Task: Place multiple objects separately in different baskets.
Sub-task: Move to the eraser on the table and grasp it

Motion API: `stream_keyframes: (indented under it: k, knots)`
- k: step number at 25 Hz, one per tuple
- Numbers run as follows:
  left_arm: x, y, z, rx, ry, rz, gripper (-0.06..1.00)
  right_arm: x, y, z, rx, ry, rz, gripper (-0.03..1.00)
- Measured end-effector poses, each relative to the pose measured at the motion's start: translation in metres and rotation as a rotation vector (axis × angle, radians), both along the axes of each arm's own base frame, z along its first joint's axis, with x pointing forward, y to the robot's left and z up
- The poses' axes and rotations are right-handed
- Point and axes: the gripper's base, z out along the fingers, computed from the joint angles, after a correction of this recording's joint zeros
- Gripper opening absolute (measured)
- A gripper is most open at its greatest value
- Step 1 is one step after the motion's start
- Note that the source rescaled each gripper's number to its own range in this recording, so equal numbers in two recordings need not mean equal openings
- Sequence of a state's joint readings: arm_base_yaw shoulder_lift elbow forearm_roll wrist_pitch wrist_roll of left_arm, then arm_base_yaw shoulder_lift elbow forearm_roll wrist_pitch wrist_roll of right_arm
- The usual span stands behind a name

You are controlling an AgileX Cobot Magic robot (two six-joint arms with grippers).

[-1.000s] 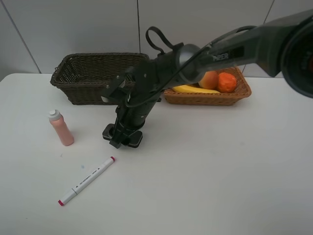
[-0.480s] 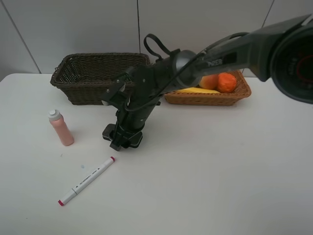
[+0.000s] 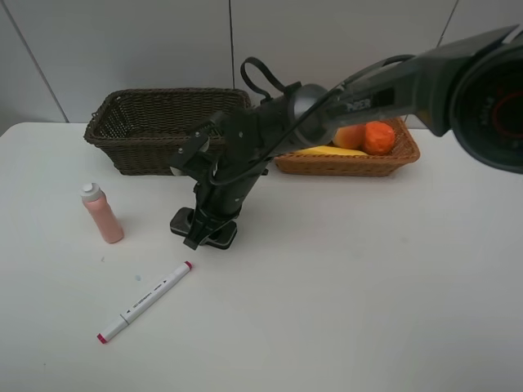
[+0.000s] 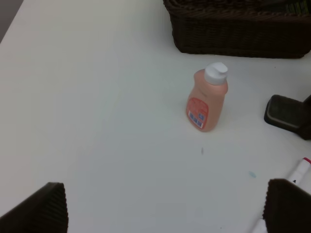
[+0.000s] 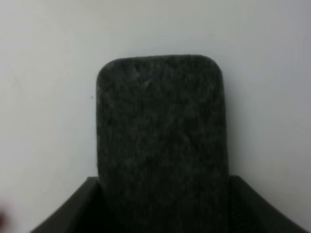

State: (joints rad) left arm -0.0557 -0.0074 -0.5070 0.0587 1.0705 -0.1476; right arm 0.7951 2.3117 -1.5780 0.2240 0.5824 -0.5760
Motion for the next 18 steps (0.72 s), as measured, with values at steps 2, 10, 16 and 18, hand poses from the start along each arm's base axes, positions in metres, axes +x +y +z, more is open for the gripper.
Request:
stream_keyframes:
  k: [2,10,16,18]
  knots:
    - [0.0,0.0,0.0,0.0,0.0,0.0,1.0,0.0,0.0,0.0,-0.003,0.006,-0.002,0.33]
    - [0.0,0.0,0.0,0.0,0.0,0.0,1.0,-0.001,-0.001,0.0,-0.007,0.011,-0.001,0.33]
    - [0.0,0.0,0.0,0.0,0.0,0.0,1.0,-0.006,-0.004,0.017,-0.024,0.044,0.008,0.33]
    - [0.0,0.0,0.0,0.0,0.0,0.0,1.0,-0.007,-0.004,0.037,-0.015,0.031,0.017,0.33]
